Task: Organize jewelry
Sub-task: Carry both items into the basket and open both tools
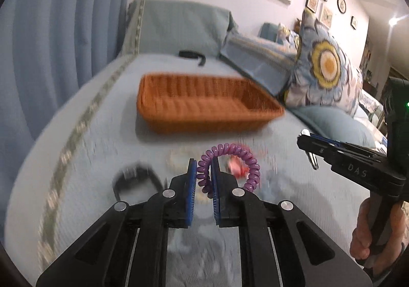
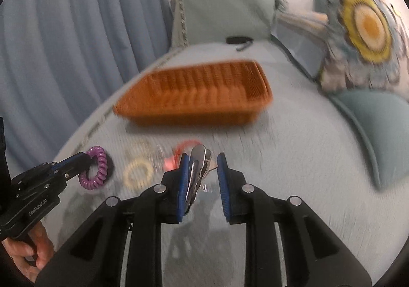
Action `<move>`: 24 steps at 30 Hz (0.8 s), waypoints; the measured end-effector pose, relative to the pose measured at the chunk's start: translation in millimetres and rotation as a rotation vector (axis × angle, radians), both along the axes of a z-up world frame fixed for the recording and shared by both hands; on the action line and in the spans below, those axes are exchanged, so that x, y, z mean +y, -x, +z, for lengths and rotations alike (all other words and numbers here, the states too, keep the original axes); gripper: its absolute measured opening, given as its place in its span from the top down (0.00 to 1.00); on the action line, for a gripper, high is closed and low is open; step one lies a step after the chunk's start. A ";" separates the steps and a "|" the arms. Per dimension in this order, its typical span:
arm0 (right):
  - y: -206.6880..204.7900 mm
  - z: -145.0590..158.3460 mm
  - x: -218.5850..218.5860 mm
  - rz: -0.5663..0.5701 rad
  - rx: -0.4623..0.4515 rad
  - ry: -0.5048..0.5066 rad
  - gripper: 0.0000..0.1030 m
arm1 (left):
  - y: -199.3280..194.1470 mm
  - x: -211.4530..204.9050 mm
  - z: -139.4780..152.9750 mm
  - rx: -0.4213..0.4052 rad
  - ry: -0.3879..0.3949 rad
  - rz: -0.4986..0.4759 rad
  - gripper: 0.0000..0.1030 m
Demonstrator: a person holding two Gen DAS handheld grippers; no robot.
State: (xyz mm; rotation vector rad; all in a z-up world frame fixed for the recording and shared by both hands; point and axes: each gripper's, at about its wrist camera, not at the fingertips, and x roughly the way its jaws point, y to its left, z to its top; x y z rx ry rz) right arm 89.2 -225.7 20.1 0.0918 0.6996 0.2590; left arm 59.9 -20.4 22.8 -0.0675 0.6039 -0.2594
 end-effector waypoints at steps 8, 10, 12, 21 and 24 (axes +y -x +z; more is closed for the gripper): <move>-118.0 11.1 11.3 0.023 0.047 -0.025 0.81 | -102.2 -4.4 31.5 -0.014 0.013 0.016 0.91; -142.6 1.9 12.2 0.015 0.085 -0.031 0.81 | -129.4 -8.7 25.9 0.014 0.000 0.021 0.91; -163.7 -9.4 14.1 0.012 0.137 -0.045 0.81 | -147.3 -10.3 19.2 0.039 -0.002 0.021 0.91; -195.3 -51.8 20.5 0.001 0.248 0.010 0.81 | -187.1 -20.3 -21.8 0.138 -0.049 0.030 0.91; -193.4 -53.1 21.2 -0.001 0.258 0.003 0.79 | -183.7 -17.4 -25.1 0.143 -0.035 0.025 0.88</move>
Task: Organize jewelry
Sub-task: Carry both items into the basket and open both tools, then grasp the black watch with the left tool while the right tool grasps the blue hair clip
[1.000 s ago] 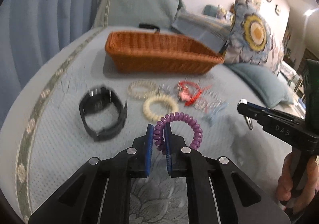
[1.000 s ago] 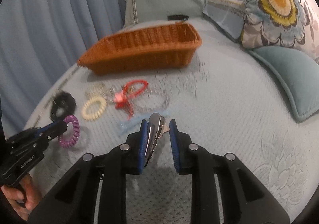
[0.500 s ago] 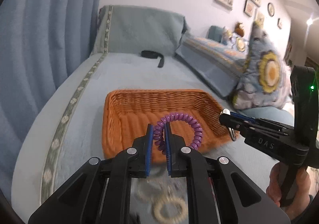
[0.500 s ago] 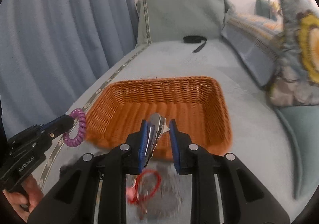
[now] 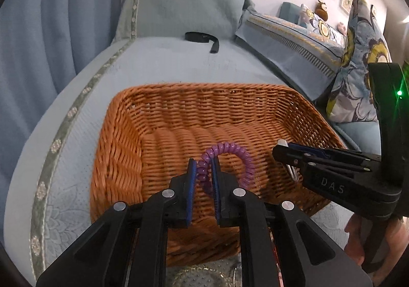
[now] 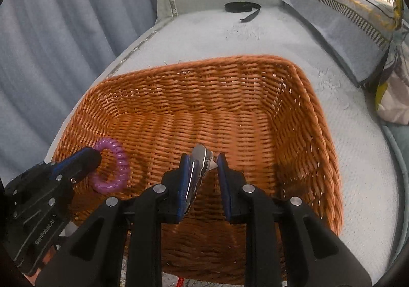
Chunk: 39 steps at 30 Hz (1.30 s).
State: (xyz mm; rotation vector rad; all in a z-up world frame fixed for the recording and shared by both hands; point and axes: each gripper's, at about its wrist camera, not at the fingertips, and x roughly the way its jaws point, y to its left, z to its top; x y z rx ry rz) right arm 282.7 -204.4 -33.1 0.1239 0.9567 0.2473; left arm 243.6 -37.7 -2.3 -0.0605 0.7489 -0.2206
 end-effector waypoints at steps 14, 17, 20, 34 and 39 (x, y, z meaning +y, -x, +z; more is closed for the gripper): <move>87.8 55.1 -20.8 0.027 -0.146 -0.091 0.58 | 110.0 39.9 63.5 -0.183 0.171 -0.034 0.63; 119.4 62.4 -25.1 0.039 -0.168 -0.116 0.58 | 143.9 51.7 70.0 -0.210 0.190 -0.024 0.63; 148.4 61.2 -28.5 0.044 -0.175 -0.125 0.58 | 170.2 61.4 71.5 -0.231 0.189 -0.008 0.62; 221.2 -11.0 -38.6 -0.046 -0.009 -0.215 0.58 | 179.5 113.5 3.4 -0.073 0.242 0.096 0.60; 222.3 -26.8 -38.8 -0.075 0.029 -0.227 0.58 | 169.8 117.8 -16.6 0.024 0.230 0.121 0.60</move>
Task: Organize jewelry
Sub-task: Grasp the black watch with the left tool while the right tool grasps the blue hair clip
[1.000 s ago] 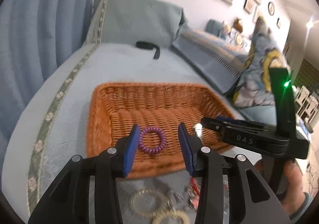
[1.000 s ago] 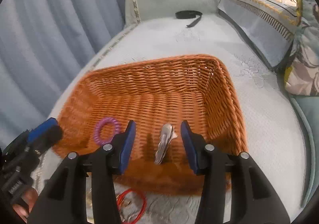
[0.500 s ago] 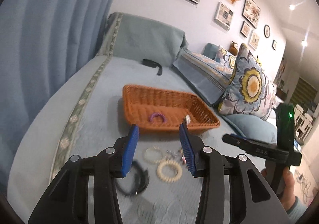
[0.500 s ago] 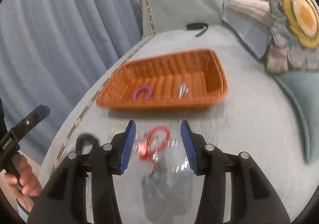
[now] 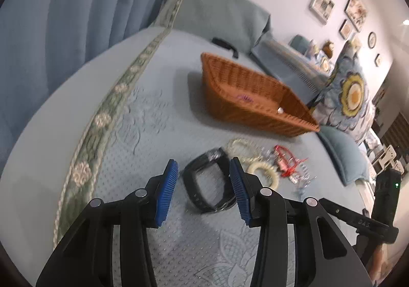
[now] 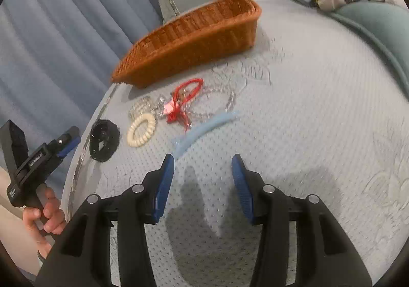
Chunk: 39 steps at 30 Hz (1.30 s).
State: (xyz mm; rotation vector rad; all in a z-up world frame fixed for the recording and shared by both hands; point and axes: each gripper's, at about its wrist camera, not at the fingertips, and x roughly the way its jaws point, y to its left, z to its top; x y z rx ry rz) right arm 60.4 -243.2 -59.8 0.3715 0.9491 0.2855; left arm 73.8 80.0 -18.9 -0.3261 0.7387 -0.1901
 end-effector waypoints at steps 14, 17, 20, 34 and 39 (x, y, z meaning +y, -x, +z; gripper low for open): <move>-41.5 0.9 30.4 -0.158 0.041 0.071 0.58 | -7.1 4.7 -23.1 0.077 0.064 -0.016 0.60; -41.8 2.3 48.3 -0.164 0.014 0.205 0.58 | -8.6 0.7 -25.1 0.080 0.064 -0.020 0.60; -34.4 1.7 56.6 -0.140 -0.014 0.296 0.73 | -10.0 -6.6 -26.8 0.082 0.047 -0.028 0.61; -2.7 0.4 13.3 -0.036 -0.041 0.209 0.89 | -10.3 -9.5 -27.0 0.081 0.014 -0.038 0.60; 1.1 1.8 20.1 -0.036 -0.055 0.263 0.89 | -10.8 -10.4 -28.3 0.086 -0.004 -0.042 0.60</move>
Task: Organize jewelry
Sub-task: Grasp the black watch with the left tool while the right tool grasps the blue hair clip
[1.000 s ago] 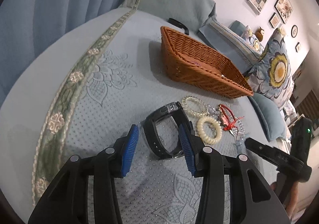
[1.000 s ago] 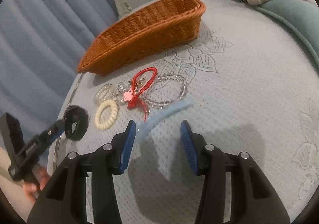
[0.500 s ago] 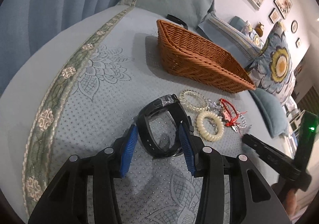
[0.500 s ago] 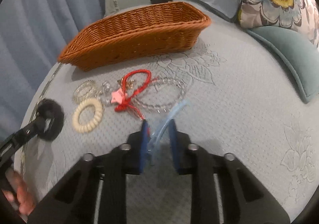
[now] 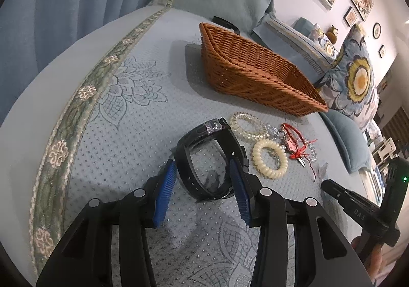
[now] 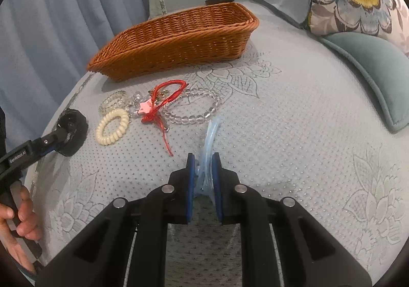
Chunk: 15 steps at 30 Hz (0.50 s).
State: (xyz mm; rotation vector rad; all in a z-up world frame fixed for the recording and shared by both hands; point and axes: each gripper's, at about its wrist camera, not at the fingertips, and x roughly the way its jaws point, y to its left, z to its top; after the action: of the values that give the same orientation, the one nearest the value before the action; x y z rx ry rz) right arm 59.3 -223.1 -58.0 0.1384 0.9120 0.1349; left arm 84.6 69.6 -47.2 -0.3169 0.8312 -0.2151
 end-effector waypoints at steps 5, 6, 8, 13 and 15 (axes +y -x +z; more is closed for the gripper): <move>0.2 -0.7 8.1 0.000 -0.010 0.078 0.89 | -1.3 -1.1 -2.7 0.008 -0.011 0.002 0.60; 0.2 -0.8 10.5 0.002 -0.013 0.096 0.89 | -1.6 -2.1 -3.0 0.008 -0.013 0.004 0.60; 0.8 -0.9 12.7 0.002 -0.022 0.113 0.89 | -2.1 -2.5 -3.3 0.007 -0.018 0.009 0.60; 4.2 -1.3 9.8 0.007 -0.044 0.086 0.91 | -3.9 -4.4 -6.2 0.009 -0.082 0.046 0.82; 5.3 -0.4 7.4 0.008 -0.053 0.067 0.91 | -4.0 -4.0 -6.6 0.004 -0.083 0.049 0.86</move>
State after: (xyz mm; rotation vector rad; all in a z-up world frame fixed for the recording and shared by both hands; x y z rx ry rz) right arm 54.0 -215.7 -58.4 0.0689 0.8636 0.1146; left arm 88.6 65.6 -53.7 -0.2595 0.8330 -0.1335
